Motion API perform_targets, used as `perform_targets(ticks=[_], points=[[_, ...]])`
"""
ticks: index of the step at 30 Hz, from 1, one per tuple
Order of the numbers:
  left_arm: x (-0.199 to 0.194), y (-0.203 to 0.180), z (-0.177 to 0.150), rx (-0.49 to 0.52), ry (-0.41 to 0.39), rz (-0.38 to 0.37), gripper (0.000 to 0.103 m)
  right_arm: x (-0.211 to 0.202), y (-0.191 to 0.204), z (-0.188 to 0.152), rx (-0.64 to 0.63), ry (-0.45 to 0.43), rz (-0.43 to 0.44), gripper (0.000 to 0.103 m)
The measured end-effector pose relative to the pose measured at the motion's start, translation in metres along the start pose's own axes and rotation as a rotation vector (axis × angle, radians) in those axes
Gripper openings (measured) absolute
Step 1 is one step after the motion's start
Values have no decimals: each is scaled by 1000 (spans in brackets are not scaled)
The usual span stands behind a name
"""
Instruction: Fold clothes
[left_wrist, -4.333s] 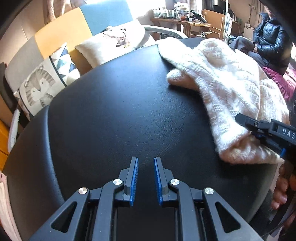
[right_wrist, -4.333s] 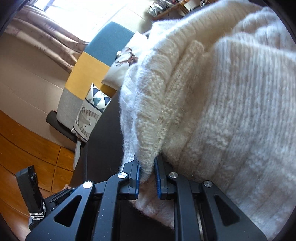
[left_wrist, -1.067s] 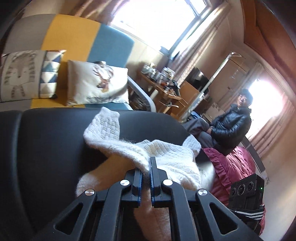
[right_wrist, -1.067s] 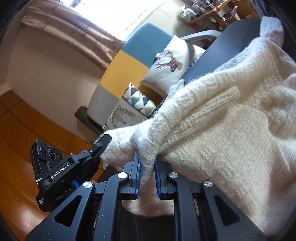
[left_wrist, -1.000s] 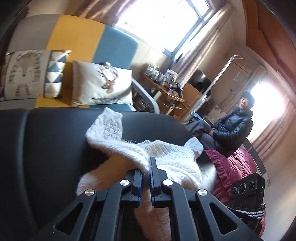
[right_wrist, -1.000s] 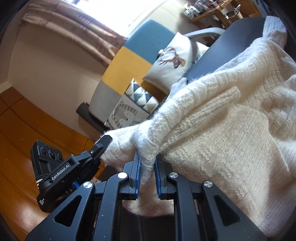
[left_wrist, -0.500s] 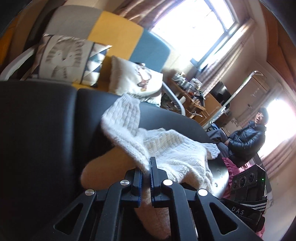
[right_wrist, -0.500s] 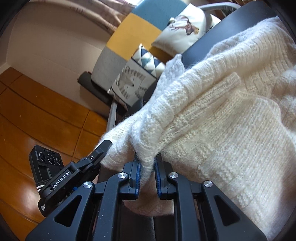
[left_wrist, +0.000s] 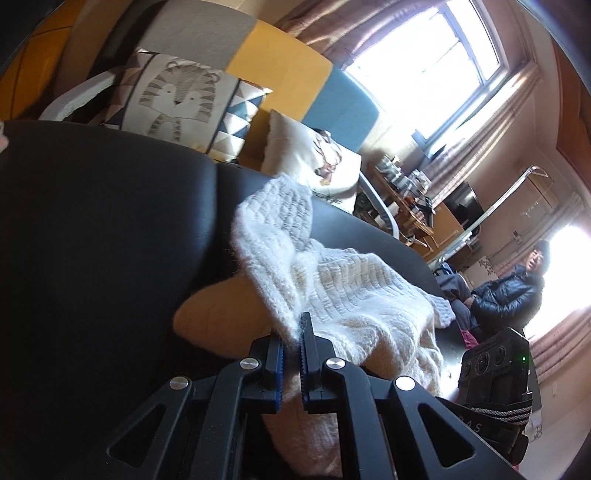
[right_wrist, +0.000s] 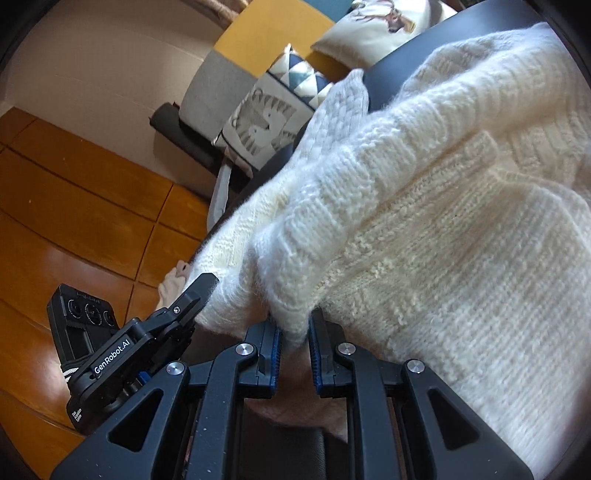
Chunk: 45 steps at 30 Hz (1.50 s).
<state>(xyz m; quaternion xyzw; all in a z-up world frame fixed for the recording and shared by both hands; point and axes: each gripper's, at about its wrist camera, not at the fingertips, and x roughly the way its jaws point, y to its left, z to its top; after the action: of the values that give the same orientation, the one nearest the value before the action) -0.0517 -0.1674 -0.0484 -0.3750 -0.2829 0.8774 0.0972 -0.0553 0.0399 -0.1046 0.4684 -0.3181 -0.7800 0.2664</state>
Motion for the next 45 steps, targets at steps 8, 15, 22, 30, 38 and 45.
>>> perform_targets(ticks=[8, 15, 22, 30, 38, 45], points=[[-3, 52, 5, -102, -4, 49, 6, 38, 11, -14, -58, 99, -50, 23], [-2, 60, -4, -74, 0, 69, 7, -18, 35, -28, -282, 31, -152, 44], [-3, 65, -7, -85, 0, 43, 7, -73, 29, -7, -383, -106, -388, 55], [-7, 74, 5, -89, -7, 57, 7, -57, -11, -8, -320, -6, -476, 55], [-4, 88, 9, -134, 37, 91, 10, -20, -20, -11, -402, 45, -440, 55], [-15, 89, -7, -124, 32, 90, 15, -34, -20, -5, -393, 9, -321, 14]])
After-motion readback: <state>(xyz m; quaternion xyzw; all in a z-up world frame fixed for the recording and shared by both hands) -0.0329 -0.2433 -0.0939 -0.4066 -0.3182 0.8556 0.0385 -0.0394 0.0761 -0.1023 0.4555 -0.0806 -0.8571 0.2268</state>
